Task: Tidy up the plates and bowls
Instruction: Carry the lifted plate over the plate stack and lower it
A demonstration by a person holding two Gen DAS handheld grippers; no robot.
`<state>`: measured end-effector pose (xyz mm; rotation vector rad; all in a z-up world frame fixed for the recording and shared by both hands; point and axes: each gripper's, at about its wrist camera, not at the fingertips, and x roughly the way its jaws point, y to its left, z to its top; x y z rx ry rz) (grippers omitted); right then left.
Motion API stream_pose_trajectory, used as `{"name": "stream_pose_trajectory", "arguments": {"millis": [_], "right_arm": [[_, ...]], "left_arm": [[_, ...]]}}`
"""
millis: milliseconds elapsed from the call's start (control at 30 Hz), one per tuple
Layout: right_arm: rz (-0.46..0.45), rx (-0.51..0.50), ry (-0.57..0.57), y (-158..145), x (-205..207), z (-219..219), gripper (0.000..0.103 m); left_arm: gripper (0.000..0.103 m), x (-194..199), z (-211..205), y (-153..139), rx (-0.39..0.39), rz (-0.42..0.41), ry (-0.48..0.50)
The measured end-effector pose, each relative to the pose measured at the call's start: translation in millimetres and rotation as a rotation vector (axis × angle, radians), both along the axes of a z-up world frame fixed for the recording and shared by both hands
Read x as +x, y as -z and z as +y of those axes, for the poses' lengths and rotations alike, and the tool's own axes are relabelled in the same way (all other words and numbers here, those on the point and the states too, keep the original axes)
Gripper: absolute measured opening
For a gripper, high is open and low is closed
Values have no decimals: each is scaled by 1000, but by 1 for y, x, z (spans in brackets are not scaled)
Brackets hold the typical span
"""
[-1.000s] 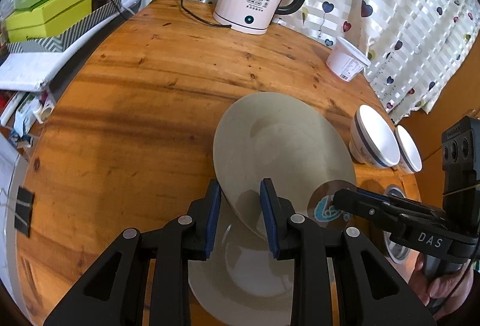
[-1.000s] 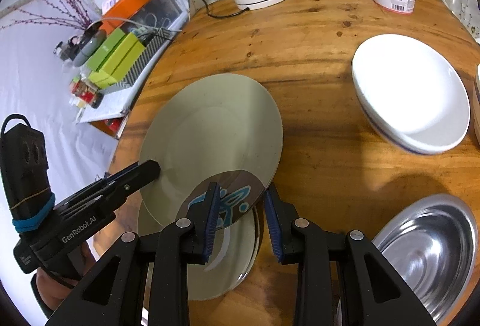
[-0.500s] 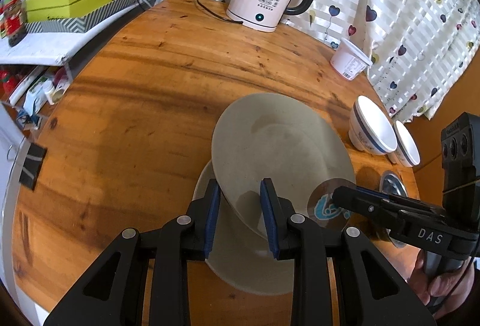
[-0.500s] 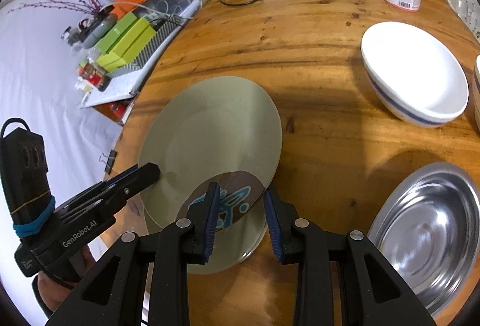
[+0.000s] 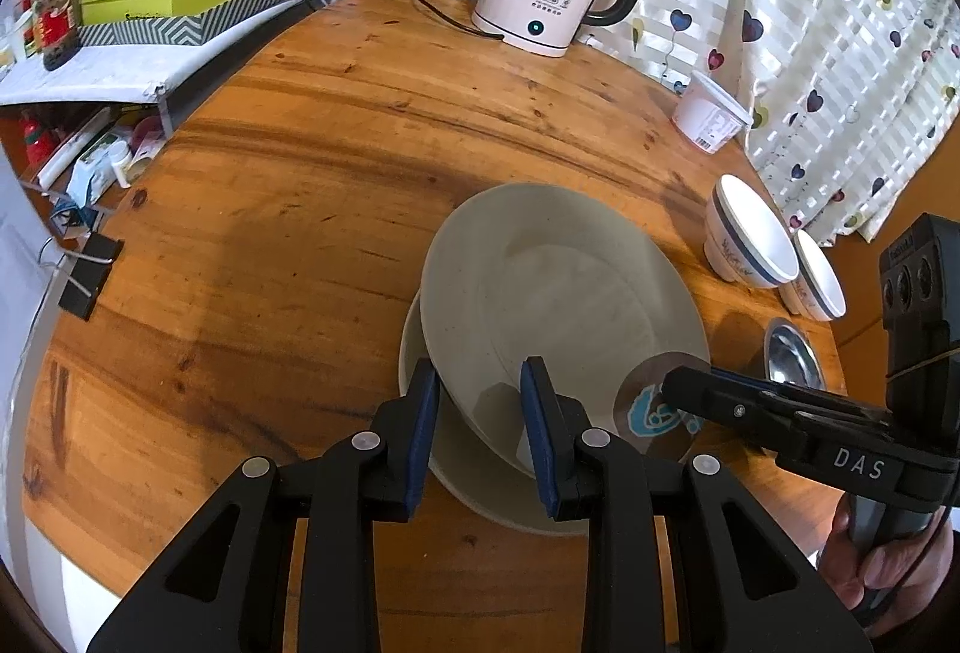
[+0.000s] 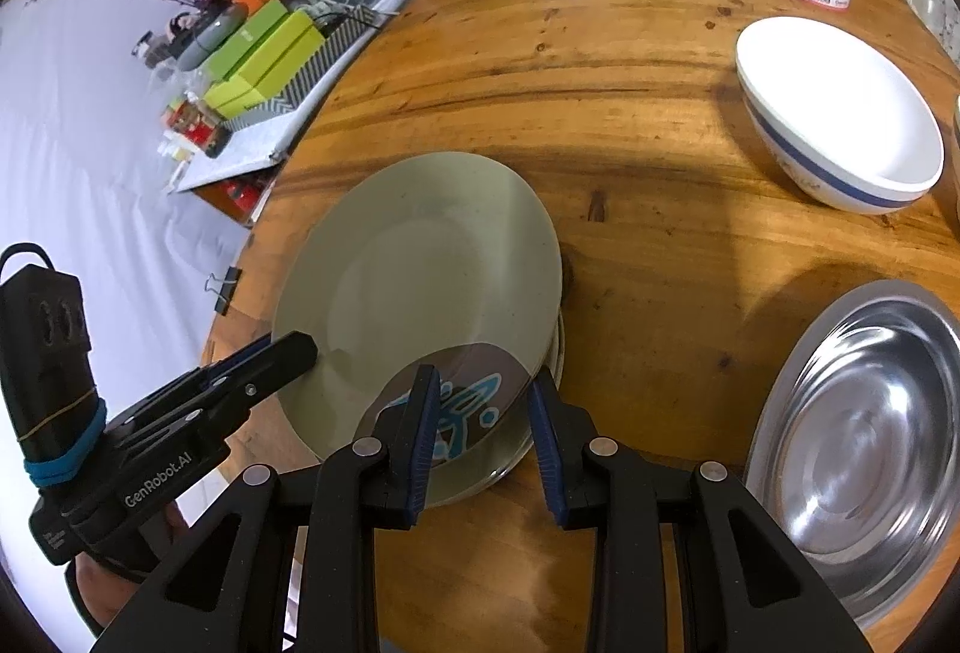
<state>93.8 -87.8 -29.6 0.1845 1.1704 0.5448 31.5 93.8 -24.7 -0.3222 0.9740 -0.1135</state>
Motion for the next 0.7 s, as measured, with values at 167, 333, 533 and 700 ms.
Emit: {"name": "stream_pose_trajectory", "arguments": {"millis": [167, 333, 533, 700], "right_arm": [[-1, -5, -12, 0, -2, 2, 29], [-2, -10, -24, 0, -4, 3, 29], [-6, -21, -36, 0, -8, 5, 29], [-11, -30, -42, 0, -10, 7, 29]], "left_arm": [[28, -4, 0, 0, 6, 3, -16], [29, -10, -1, -1, 15, 3, -25], [29, -16, -2, 0, 10, 8, -30], [30, -17, -2, 2, 10, 12, -32]]}}
